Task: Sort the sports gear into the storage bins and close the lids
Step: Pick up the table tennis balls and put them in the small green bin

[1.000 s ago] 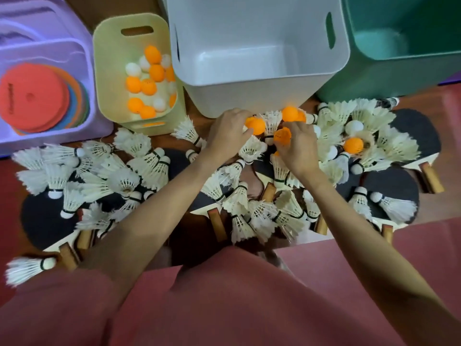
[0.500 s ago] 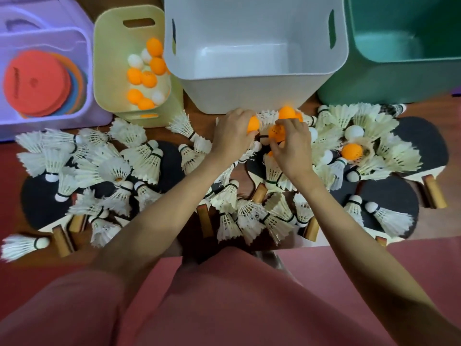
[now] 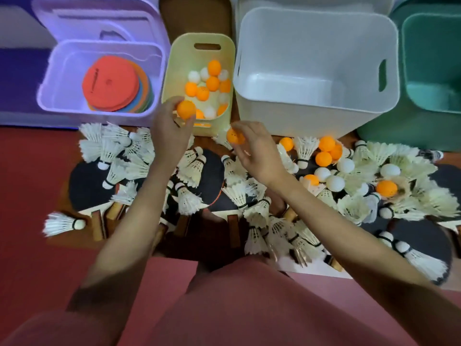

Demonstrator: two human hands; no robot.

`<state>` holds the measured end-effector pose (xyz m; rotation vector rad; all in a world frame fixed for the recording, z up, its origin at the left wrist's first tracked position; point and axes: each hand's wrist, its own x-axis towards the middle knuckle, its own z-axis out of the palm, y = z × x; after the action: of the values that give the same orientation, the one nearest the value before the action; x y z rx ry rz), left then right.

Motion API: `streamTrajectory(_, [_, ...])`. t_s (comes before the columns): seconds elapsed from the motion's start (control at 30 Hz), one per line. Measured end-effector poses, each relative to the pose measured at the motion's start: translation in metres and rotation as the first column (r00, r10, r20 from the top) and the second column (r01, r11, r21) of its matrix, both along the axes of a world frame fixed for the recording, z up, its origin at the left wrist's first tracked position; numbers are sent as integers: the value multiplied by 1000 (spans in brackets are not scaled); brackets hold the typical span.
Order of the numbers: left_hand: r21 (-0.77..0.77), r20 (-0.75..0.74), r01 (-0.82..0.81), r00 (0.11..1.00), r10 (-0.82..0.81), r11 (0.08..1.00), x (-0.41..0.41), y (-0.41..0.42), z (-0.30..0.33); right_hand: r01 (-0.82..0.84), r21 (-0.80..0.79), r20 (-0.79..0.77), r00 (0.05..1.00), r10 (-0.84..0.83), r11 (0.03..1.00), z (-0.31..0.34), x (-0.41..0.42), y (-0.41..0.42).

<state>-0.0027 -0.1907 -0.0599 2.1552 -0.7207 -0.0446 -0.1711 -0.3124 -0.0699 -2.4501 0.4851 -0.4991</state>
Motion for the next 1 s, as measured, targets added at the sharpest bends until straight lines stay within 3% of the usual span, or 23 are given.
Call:
streamTrajectory(0.27, [243, -44, 73, 997, -64, 967, 58, -19, 2, 59, -134, -7, 998, -61, 989, 8, 90, 2])
streamTrajectory(0.37, [167, -7, 122, 992, -123, 978, 42, -11, -4, 50, -108, 23, 999, -48, 993, 7, 74, 3])
streamTrajectory(0.5, [-35, 135, 91, 987, -85, 995, -2, -8, -13, 61, -77, -18, 998, -62, 995, -3, 24, 1])
streamTrajectory(0.6, [-72, 148, 194, 972, -182, 978, -49, -19, -14, 120, -65, -87, 988, -125, 991, -15, -29, -8])
streamTrajectory(0.83, [87, 29, 609, 789, -613, 788, -122, -69, -32, 373, -53, -260, 891, -373, 926, -31, -141, -42])
streamTrajectory(1.0, [248, -103, 739, 663, -742, 626, -163, -108, -39, 433, -29, -356, 838, -414, 901, -38, -187, -60])
